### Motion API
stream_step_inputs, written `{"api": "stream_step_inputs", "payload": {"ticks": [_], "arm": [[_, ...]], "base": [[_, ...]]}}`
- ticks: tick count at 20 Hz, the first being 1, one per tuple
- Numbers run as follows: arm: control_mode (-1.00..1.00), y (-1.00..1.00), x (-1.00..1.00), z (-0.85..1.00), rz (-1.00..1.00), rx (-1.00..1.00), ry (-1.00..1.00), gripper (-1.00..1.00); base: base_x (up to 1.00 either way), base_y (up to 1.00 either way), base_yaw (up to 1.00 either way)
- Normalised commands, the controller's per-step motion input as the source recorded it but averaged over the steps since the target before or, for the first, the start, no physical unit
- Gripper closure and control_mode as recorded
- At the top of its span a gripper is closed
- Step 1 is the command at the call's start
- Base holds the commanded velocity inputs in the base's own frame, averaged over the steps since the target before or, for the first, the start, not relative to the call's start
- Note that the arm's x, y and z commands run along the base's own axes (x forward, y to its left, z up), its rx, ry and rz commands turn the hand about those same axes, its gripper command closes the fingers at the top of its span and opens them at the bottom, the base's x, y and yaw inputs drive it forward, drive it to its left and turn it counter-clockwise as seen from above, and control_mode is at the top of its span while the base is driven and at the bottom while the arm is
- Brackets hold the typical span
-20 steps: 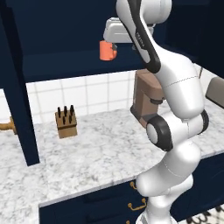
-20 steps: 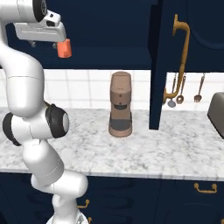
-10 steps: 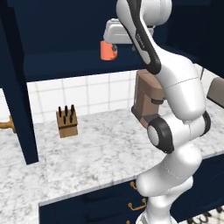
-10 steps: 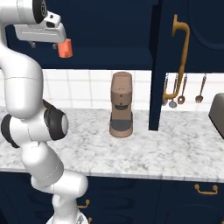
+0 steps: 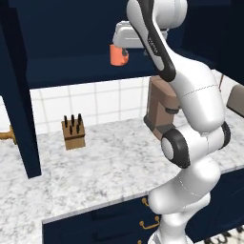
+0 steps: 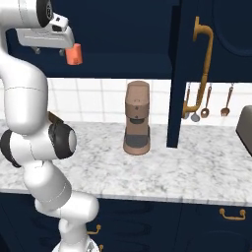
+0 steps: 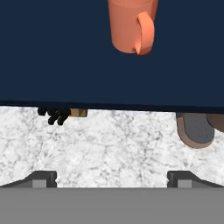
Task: Gather all objects into one cabinet and sort the glasses and bowls to opposite sides.
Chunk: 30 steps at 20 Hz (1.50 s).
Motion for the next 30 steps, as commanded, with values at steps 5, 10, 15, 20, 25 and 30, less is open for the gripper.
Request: {"api": "stream_step_inputs", "payload": {"ticks": [5,10,15,20,25,30], "arm": [[-1.00,0.00,0.06,-0.07,0.01,0.02,0.00,-1.00],[-1.00,-0.16,0.49,-0.47,0.03,0.01,-0.02,-1.00],[-1.00,-0.06,0.77,-0.30,0.11,0.00,-0.06,-1.00],[-1.00,-0.02,0.43,0.03,0.18,0.00,-0.07,-1.00],[-1.00,-0.16,0.03,0.02,0.14,-0.04,-0.04,-1.00],[-1.00,-0.01,0.04,0.01,0.07,-0.08,0.00,-1.00]], "base": [[0.20,0.00,0.04],[0.00,0.00,0.00],[0.00,0.00,0.00],[0.00,0.00,0.00],[0.00,0.00,0.00],[0.00,0.00,0.00]]}}
